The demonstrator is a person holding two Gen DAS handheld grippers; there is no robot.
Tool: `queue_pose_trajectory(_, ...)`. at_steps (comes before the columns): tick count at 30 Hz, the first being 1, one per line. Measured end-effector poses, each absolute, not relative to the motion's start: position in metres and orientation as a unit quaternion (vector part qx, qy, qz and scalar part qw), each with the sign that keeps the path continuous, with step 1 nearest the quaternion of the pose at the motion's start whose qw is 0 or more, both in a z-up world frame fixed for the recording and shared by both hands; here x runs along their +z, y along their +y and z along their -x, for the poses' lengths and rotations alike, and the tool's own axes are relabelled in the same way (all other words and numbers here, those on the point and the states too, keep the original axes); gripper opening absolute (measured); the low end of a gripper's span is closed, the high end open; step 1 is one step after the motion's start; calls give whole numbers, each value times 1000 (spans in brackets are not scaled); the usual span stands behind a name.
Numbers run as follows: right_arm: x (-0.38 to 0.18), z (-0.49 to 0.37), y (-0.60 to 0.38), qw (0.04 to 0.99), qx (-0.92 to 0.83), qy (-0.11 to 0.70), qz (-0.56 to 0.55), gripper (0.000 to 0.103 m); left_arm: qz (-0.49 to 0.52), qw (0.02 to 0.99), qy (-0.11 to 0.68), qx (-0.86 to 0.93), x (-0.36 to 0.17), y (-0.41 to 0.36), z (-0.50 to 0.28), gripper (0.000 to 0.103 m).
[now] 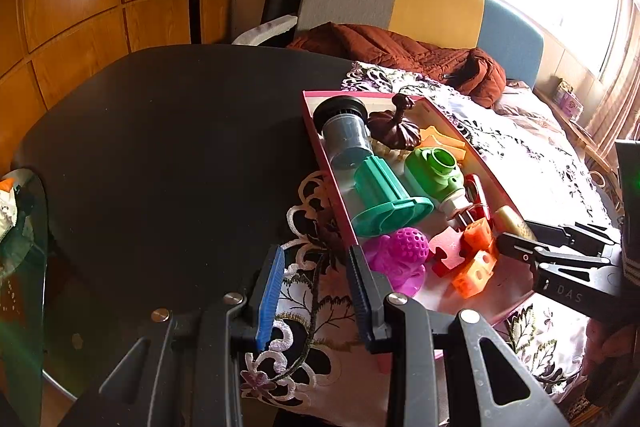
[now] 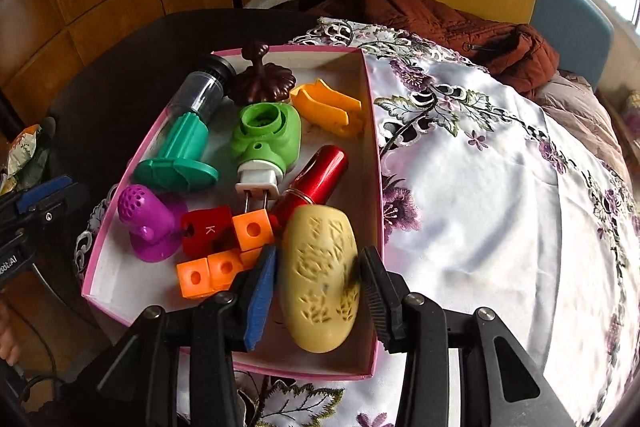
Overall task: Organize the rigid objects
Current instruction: 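Carry the yellow oval block into the tray and open the right gripper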
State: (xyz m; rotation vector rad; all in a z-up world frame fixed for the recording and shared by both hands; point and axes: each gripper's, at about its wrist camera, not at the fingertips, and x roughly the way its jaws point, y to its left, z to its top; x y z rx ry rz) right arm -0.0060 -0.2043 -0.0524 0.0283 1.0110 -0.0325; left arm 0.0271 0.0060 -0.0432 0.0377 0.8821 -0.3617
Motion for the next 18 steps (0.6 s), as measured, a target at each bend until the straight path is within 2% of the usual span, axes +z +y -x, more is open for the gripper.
queue_pose_trajectory(3,-53,5,-208,875,-22,483,-19,38,-18,888,426,-172,-44,6,-27,32)
queue_pose_trajectory(18,-54,7,-202,878,-29,478,-5,41,-24,892,425,-153,-40,5,-25,32)
